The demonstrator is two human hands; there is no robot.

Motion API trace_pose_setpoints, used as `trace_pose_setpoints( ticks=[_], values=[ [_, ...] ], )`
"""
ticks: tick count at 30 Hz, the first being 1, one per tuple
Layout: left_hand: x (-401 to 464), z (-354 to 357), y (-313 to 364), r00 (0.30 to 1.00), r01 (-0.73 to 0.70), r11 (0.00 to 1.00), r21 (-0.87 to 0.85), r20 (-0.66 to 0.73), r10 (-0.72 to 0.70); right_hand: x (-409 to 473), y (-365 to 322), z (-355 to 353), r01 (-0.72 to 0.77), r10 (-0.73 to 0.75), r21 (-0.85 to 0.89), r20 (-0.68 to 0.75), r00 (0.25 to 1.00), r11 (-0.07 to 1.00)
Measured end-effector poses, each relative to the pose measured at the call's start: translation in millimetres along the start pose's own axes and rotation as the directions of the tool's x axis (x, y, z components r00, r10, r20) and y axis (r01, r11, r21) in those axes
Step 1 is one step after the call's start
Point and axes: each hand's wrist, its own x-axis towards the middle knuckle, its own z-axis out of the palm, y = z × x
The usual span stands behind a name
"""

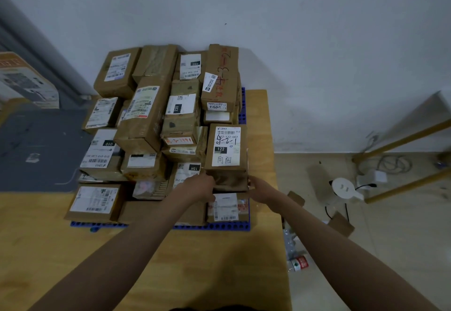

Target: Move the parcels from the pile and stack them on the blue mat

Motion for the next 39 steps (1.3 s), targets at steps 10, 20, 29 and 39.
trace_pose_setpoints(
  ticks=[10, 20, 29, 39],
  values=[
    [-40.8, -133.4, -16.4, 0.999, -0.009, 0.998, -0.061, 0.049, 0.012, 17.4, -67.5, -74.8, 0.001, -0.056, -0.204, -0.264, 0.963, 0.979],
    [-2.3, -236.0, 9.8, 0.932, -0.137, 0.990, -0.011, -0.339, 0.126, 37.8, -122.9, -105.8, 0.023, -0.111, -0.257, -0.332, 0.937, 0.966],
    [71.1, -249.9, 19.5, 0.819, -0.093, 0.979, 0.182, -0.545, 0.179, 96.9, -139.7, -108.9, -0.060, -0.049, -0.303, -0.340, 0.939, 0.951],
    [110.2, -255.6, 2.7, 0.767, -0.017, 0.971, 0.237, -0.620, 0.164, 168.0, -141.8, -101.8, -0.180, 0.077, -0.367, -0.278, 0.957, 0.913]
  ],
)
